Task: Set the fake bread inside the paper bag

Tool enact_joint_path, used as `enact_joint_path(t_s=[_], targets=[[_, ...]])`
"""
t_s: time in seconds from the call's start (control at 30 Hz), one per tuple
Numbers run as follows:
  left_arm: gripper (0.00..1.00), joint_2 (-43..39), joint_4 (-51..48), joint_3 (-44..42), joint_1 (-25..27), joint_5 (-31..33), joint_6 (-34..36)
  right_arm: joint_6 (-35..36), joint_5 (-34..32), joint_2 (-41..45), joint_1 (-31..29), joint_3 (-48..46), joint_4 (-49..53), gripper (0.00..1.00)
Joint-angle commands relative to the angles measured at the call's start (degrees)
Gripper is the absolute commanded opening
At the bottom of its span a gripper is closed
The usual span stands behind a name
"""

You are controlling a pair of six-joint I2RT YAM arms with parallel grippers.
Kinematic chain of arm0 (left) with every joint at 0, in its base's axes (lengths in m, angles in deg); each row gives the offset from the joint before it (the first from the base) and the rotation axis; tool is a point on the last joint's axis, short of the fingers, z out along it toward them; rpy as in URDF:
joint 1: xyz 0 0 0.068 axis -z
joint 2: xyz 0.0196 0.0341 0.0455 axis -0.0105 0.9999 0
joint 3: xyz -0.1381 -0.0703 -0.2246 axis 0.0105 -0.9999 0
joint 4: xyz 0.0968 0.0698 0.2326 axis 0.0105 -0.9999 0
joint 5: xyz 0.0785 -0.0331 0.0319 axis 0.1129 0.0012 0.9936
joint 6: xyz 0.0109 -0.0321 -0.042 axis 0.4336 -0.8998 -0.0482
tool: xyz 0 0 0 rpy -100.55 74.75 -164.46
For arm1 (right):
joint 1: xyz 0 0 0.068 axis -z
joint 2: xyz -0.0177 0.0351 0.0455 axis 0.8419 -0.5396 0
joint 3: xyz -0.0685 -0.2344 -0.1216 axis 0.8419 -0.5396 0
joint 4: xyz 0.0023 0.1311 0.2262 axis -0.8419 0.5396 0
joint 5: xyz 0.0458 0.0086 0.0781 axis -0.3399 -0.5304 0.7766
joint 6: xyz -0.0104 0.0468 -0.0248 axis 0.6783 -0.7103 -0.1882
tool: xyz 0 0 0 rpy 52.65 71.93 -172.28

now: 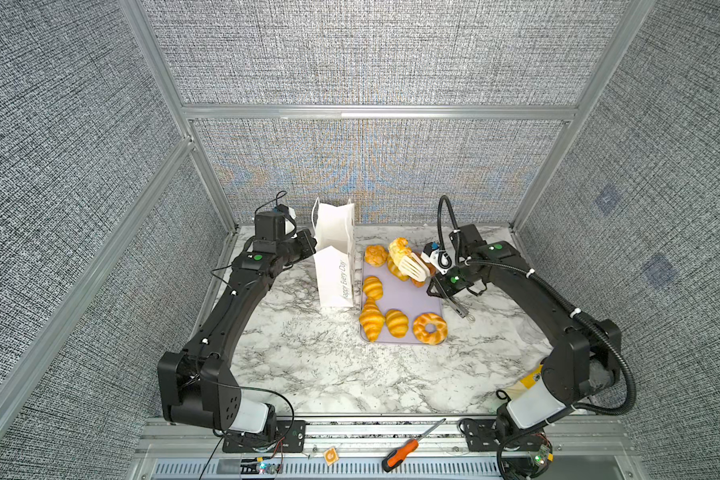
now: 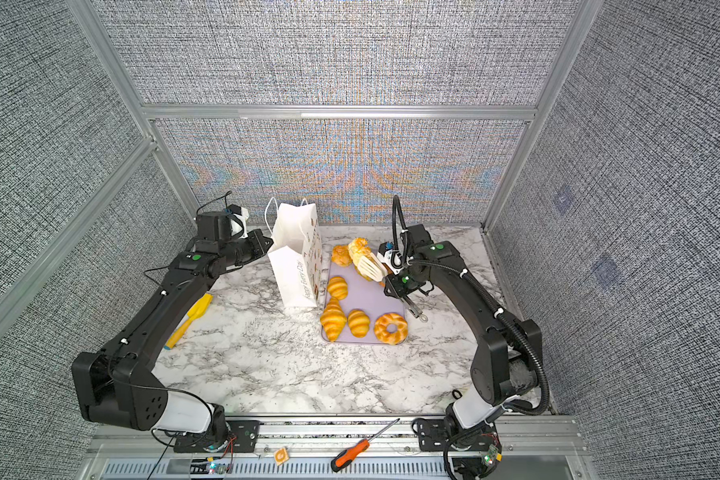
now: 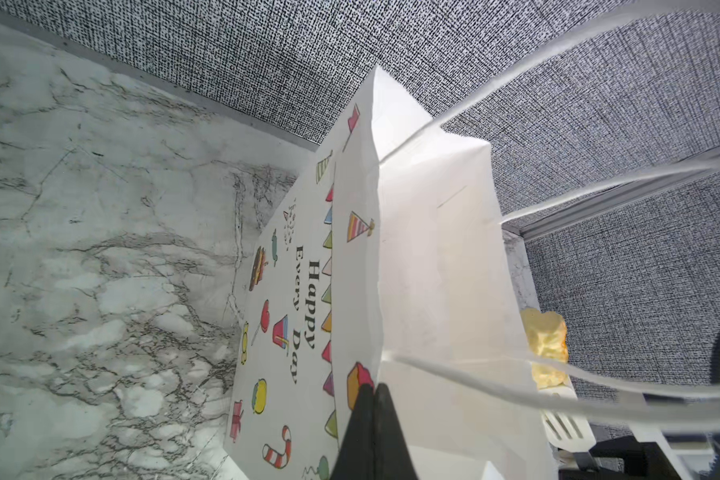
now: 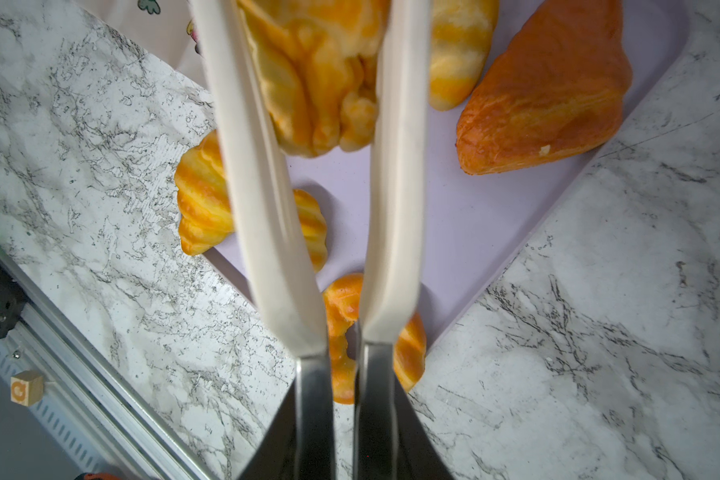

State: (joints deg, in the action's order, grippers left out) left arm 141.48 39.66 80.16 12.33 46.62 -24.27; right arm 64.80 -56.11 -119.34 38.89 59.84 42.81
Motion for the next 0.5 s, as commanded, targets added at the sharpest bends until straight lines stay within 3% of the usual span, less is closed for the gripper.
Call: enact_joint_path(t_s=[0.0,0.47], targets=[[0.07,-1.00,3.83,-0.47,0.23,-0.52,-1.89,0.32,0.99,0.06,-0.01,0.29,-0.93,0.27],[0.15,-3.38,8.15,-4.67,1.28,0.88,-3.90,-0.79,0.98,0.07,0.04,0.64,-0.58,0.27]])
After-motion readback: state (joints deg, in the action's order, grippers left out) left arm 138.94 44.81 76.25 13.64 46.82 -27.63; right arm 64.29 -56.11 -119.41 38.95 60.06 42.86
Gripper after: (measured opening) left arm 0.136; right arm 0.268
